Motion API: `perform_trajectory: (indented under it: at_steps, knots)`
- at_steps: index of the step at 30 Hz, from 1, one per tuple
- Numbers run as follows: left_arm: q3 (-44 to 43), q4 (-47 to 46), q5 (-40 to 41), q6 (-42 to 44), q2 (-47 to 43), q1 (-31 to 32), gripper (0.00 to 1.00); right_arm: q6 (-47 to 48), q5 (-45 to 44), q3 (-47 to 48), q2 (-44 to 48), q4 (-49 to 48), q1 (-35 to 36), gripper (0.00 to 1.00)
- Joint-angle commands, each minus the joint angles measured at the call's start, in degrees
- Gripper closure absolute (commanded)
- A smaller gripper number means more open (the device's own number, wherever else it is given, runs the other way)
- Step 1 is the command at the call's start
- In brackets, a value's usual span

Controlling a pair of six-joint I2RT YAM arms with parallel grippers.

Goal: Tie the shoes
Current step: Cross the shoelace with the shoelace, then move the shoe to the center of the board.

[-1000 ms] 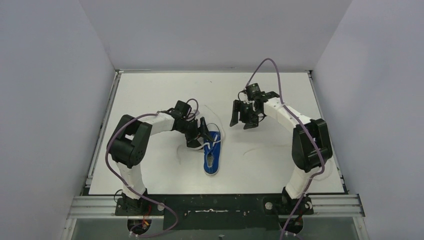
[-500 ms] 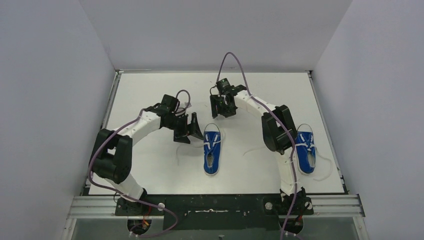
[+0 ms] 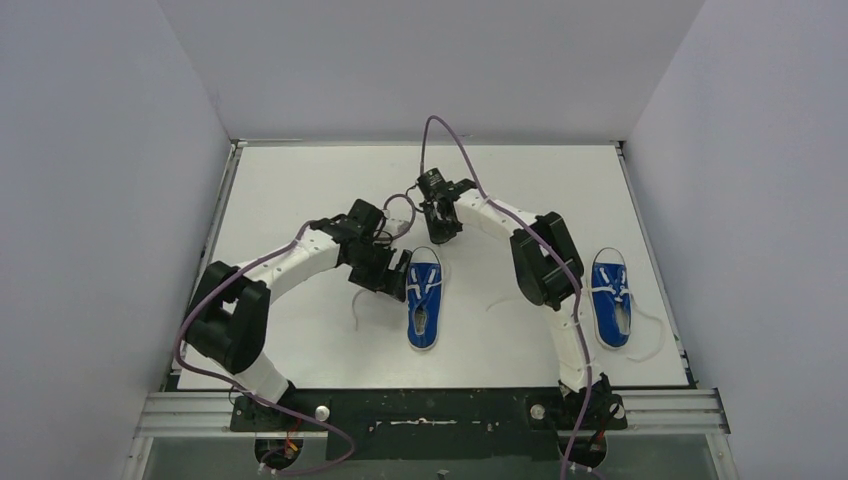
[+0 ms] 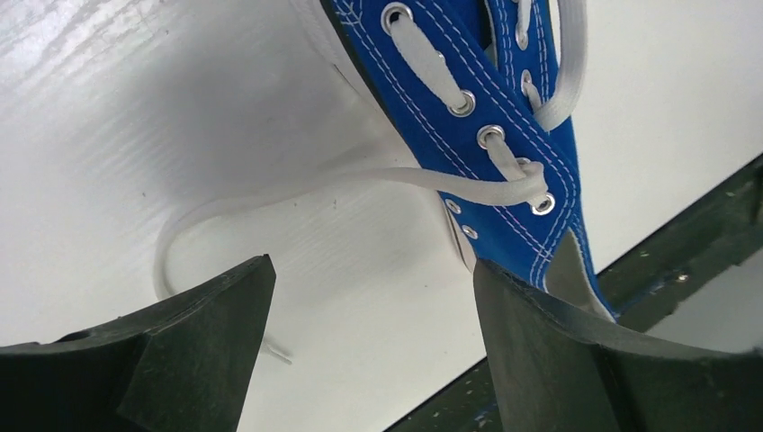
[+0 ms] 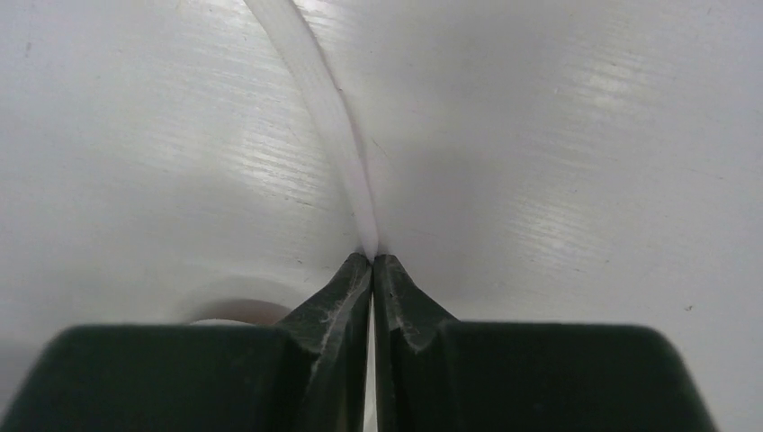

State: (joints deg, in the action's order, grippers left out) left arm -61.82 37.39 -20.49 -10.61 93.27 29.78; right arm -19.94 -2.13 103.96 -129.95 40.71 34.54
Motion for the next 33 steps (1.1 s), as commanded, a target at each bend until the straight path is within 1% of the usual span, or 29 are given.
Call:
perform_trajectory:
  at_steps: [1, 2, 5, 7, 10, 13, 16, 18, 20, 21, 23, 25, 27, 29, 31, 33]
  knots:
    - [-0.3, -6.8, 5.3, 6.9, -0.9, 1.8, 0.21, 0.0, -2.2, -3.8, 3.9, -1.4, -2.1, 0.98]
    - [0.7, -9.1, 5.0, 7.5, -1.6, 2.1, 0.21, -0.1, -0.8, -4.7, 5.0, -1.9, -2.7, 1.0]
    - [4.8, -16.6, 6.0, 11.1, -3.5, 3.3, 0.22, -0.5, 1.6, -8.1, 9.1, -3.7, -4.0, 1.0]
    - [6.1, -19.3, 6.8, 13.3, -3.5, 3.4, 0.23, -1.5, 5.2, -10.9, 12.2, -5.4, -5.1, 1.0]
    - [5.2, -18.5, 6.5, 15.4, -1.4, 3.4, 0.23, -3.4, 8.9, -14.9, 15.7, -7.8, -7.0, 1.0]
    - [4.5, -19.2, 6.1, 15.5, 0.6, 3.5, 0.25, -4.5, 11.8, -17.6, 18.1, -9.3, -8.5, 1.0]
    - [3.7, -20.5, 5.0, 15.4, 2.3, 3.8, 0.29, -4.6, 13.2, -18.9, 19.9, -9.1, -9.2, 1.0]
    - [3.4, -20.8, 2.7, 15.4, 3.3, 4.1, 0.32, -4.5, 13.8, -19.6, 21.4, -8.8, -9.4, 1.0]
    - [3.8, -23.2, 0.4, 14.4, 3.9, 4.5, 0.34, -4.8, 14.5, -20.9, 23.2, -9.0, -9.6, 1.0]
    - [4.1, -24.7, -1.2, 13.4, 4.3, 4.6, 0.37, -5.2, 15.1, -21.5, 24.0, -9.1, -9.7, 1.0]
    - [3.8, -26.2, -4.5, 12.8, 5.4, 5.0, 0.51, -6.2, 15.8, -22.9, 25.6, -9.2, -10.0, 1.0]
    - [2.1, -25.5, -5.9, 12.2, 7.4, 5.9, 0.65, -7.2, 16.2, -24.6, 27.3, -9.5, -10.4, 1.0]
    - [-0.3, -23.3, -6.5, 11.3, 9.3, 7.0, 0.75, -8.3, 16.3, -26.7, 29.1, -9.7, -11.4, 1.0]
    - [-1.0, -23.5, -6.9, 9.6, 10.1, 7.9, 0.78, -9.3, 16.7, -28.6, 31.0, -9.9, -12.9, 1.0]
    - [-0.1, -25.4, -6.9, 8.2, 9.5, 8.6, 0.86, -9.4, 17.4, -30.1, 32.6, -9.9, -14.4, 1.0]
    - [1.4, -27.4, -5.9, 7.0, 8.0, 9.1, 0.9, -8.7, 17.5, -31.2, 34.3, -9.0, -15.8, 1.0]
